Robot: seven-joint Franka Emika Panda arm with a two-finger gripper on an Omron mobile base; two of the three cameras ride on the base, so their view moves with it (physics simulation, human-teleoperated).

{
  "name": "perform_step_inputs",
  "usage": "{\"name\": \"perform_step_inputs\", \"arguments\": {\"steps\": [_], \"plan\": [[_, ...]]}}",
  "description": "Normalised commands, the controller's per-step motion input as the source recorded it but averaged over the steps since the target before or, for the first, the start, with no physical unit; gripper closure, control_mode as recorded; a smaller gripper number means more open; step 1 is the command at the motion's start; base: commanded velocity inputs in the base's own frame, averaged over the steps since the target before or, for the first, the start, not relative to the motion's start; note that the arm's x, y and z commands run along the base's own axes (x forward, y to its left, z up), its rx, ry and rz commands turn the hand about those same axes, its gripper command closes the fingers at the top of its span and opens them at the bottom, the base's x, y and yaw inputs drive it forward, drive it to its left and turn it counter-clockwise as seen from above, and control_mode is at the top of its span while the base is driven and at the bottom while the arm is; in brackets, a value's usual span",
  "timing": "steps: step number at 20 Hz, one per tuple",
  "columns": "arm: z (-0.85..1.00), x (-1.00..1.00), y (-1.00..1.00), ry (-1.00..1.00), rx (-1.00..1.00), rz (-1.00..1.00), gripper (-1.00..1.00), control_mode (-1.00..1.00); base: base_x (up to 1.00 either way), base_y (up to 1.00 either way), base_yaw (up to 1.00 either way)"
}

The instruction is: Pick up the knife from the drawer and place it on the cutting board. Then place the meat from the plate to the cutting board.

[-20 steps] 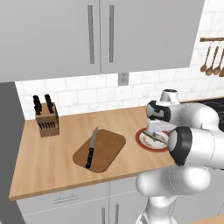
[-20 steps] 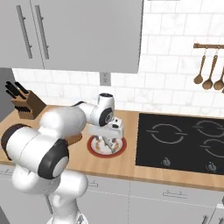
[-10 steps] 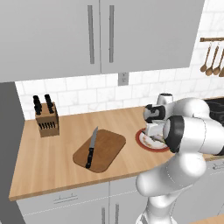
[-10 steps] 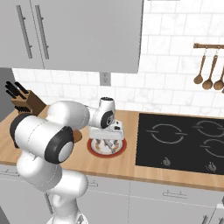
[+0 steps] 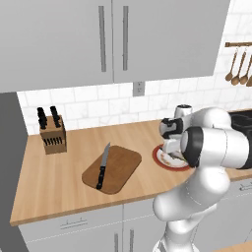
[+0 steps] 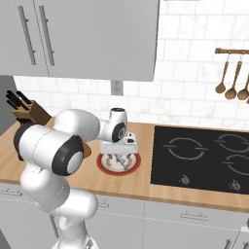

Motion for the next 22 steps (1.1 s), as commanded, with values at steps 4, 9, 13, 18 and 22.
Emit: {"name": "perform_step_inputs", "arguments": {"steps": [4,9,13,18,22], "plan": [[-0.14,0.05,0.0,0.0,0.0,0.06,-1.0,-1.0,0.0,0.0,0.0],[-0.04,0.18,0.0,0.0,0.0,0.07,-1.0,-1.0,0.0,0.0,0.0],[-0.12,0.13,0.0,0.0,0.0,0.07,-1.0,-1.0,0.0,0.0,0.0],[-0.19,0.02,0.0,0.0,0.0,0.06,-1.0,-1.0,0.0,0.0,0.0],[-0.46,-0.08,0.03,0.0,0.0,0.04,1.0,-1.0,0.0,0.0,0.0]]}}
